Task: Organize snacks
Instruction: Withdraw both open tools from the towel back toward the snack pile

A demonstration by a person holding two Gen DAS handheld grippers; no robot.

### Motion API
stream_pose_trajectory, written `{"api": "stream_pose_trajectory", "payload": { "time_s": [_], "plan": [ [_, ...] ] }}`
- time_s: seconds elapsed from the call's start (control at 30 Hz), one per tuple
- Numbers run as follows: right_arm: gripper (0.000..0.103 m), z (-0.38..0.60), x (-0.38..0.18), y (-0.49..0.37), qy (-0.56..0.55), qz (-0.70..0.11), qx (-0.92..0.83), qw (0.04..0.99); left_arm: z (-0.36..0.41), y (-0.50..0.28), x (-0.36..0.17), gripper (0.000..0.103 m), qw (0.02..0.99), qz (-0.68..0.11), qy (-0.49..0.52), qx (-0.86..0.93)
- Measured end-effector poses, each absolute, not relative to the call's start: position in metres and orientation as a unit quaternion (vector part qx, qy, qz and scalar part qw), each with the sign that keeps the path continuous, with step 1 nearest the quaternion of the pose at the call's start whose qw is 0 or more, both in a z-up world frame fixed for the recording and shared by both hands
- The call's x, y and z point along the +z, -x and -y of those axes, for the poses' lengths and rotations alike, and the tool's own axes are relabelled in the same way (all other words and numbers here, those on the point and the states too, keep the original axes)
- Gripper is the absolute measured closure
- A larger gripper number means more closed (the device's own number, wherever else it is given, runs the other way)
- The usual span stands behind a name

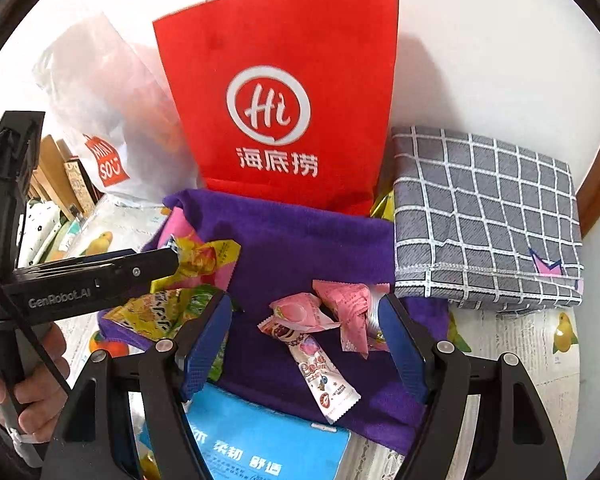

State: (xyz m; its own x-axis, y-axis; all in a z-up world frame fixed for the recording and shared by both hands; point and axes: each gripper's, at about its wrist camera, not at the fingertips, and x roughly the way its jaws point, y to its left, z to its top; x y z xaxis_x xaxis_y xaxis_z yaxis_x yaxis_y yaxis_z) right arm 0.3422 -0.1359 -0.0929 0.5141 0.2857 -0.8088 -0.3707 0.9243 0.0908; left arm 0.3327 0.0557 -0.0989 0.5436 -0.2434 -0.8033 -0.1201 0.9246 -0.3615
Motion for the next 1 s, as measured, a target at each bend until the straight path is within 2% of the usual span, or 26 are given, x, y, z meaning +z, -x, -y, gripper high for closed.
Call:
{"api": "stream_pose_trajectory", "payload": {
  "time_s": [0.3,0.57,0.77,0.87,1.0],
  "plan": [
    [0.028,0.155,-0.062,-0.281,0.032,-0.41,0.182,0.893,-0.039,-0.317,-0.075,0.037,0.872,-0.467,0.136,-0.052],
    [0.03,0.176,-0.052,-0.216,0.024,-0.395,0.159,0.904,-0.032,-0.279,-0.033,0.037,0.896,-0.43,0.092,-0.056],
    [0.031,0.174,-0.063,-0.178,0.034,-0.385,0.151,0.91,-0.04,-0.233,-0.044,0.037,0.892,-0.441,0.071,-0.066],
    [0.039,0.166,-0.081,-0.166,0.031,-0.411,0.171,0.895,-0.049,-0.208,-0.056,0.037,0.892,-0.447,0.046,-0.047],
    [0.059,0.149,-0.113,-0.148,0.022,-0.458,0.211,0.863,-0.073,-0.177,-0.072,0.037,0.886,-0.46,0.053,-0.029]
  ]
}}
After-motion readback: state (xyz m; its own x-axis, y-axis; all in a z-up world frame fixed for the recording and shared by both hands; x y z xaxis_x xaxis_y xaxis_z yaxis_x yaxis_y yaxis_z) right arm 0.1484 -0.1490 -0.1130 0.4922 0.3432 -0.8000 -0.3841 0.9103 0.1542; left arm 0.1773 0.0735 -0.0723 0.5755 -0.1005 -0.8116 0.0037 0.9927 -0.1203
